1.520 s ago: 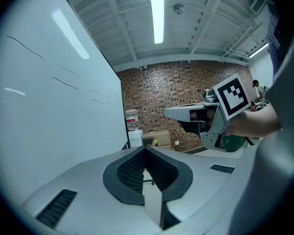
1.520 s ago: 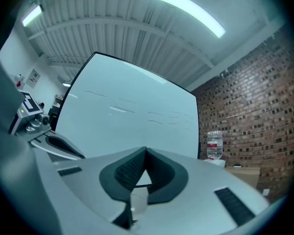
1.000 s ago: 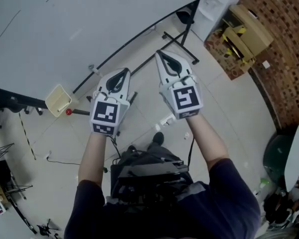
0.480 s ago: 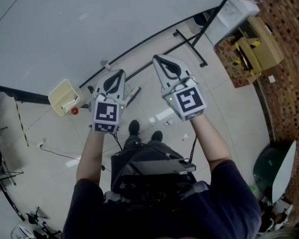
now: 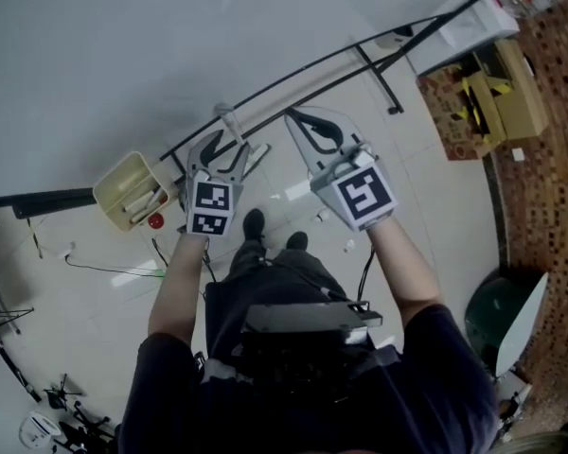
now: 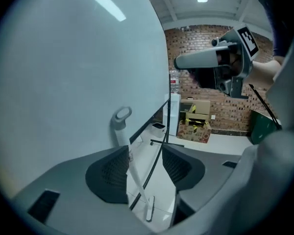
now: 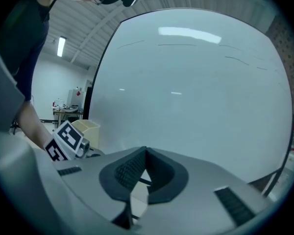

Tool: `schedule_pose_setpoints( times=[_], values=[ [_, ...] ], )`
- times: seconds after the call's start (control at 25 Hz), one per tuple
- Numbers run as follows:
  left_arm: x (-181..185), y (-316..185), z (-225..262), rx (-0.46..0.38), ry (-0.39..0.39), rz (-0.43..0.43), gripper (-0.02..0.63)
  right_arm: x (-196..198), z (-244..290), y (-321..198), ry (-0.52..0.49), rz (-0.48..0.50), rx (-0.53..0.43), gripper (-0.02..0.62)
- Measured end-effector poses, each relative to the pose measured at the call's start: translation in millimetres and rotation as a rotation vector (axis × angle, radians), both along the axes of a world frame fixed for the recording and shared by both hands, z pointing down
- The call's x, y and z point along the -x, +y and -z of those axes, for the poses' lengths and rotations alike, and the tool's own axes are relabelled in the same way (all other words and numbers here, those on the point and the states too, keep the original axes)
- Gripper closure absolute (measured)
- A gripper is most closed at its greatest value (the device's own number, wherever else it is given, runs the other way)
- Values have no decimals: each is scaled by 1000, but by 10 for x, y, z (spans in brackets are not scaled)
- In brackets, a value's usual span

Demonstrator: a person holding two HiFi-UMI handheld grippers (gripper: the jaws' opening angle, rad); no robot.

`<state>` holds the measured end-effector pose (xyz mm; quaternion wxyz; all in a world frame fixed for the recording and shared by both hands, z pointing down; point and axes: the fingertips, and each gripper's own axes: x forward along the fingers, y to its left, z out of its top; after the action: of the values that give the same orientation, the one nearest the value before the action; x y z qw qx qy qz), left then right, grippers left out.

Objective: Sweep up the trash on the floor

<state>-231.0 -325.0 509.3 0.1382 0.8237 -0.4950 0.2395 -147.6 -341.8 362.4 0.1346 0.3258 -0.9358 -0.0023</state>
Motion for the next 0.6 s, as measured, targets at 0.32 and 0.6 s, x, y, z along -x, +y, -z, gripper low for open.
schedule_pose_setpoints(
  times=[0.32,0.6],
  values=[
    [28,-319,-555,34,14,59,341,-153,-231,-66,9,-56,56,578],
    [32,-427,-812,11,34,62,341,-186,-492,-34,28,-68,93,578]
  ],
)
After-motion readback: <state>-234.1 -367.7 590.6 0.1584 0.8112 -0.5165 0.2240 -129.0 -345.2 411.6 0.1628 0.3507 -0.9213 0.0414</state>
